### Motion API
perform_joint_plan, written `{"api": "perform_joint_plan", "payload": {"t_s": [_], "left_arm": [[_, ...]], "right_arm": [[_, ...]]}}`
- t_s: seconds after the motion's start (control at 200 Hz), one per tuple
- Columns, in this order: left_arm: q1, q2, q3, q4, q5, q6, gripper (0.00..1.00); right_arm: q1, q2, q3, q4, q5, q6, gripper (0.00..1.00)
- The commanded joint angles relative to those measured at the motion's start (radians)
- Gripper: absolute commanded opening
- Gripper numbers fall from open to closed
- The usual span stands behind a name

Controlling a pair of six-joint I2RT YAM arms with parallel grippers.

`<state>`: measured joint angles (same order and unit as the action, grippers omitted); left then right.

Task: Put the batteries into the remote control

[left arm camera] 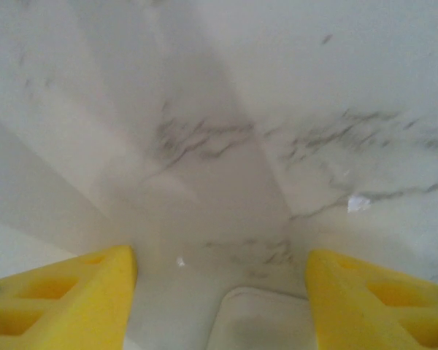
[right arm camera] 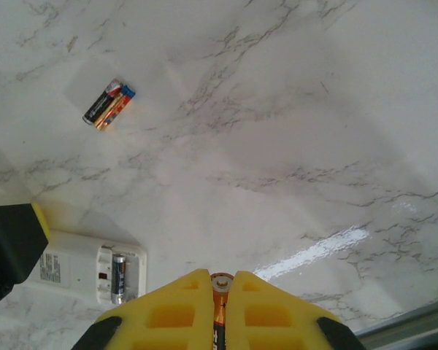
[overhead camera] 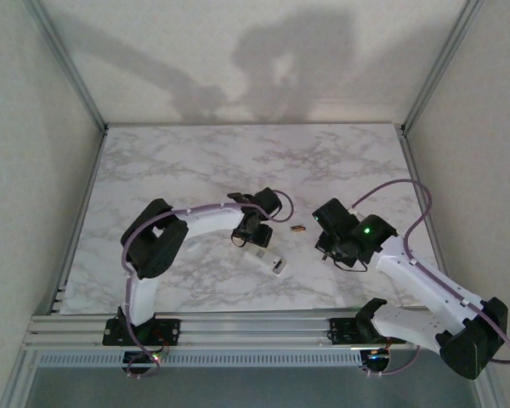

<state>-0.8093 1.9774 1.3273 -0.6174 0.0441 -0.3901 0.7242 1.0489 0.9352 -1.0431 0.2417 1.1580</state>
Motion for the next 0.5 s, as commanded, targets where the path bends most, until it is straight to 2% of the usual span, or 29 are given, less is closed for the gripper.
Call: {"api": "perform_joint_plan", "payload": {"t_s": [0.0, 0.17, 0.205, 0.25, 0.27, 0.401, 0.496], "left_arm": [[0.0, -0.076, -0.076, -0.026, 0.033, -0.054, 0.61], [-0.001, -0.108, -0.079, -0.017, 0.045, -0.081, 0.56], [0.0, -0.118, -0.079, -0.015, 0.027, -0.09, 0.59], [0.002, -0.134, -0.079, -0.008, 0.004, -0.097, 0.72], [0.001, -0.14, -0.079, -0.003, -0.005, -0.1, 0.74], [0.002, -0.25, -0.144, 0.082, 0.002, -0.174, 0.75], [0.005, -0.402, -0.281, 0.206, 0.04, -0.283, 0.73]], "right_arm": [[0.068, 0.017, 0.027, 0.007, 0.009, -0.043, 0.07], [0.167, 0.132, 0.065, 0.095, 0.036, -0.119, 0.08], [0.182, 0.157, 0.076, 0.106, 0.045, -0.131, 0.08], [0.189, 0.188, 0.085, 0.134, 0.043, -0.165, 0.08], [0.191, 0.199, 0.086, 0.153, 0.038, -0.189, 0.09], [0.195, 0.26, 0.091, 0.264, 0.031, -0.389, 0.08], [0.195, 0.29, 0.084, 0.323, 0.025, -0.5, 0.08]]}}
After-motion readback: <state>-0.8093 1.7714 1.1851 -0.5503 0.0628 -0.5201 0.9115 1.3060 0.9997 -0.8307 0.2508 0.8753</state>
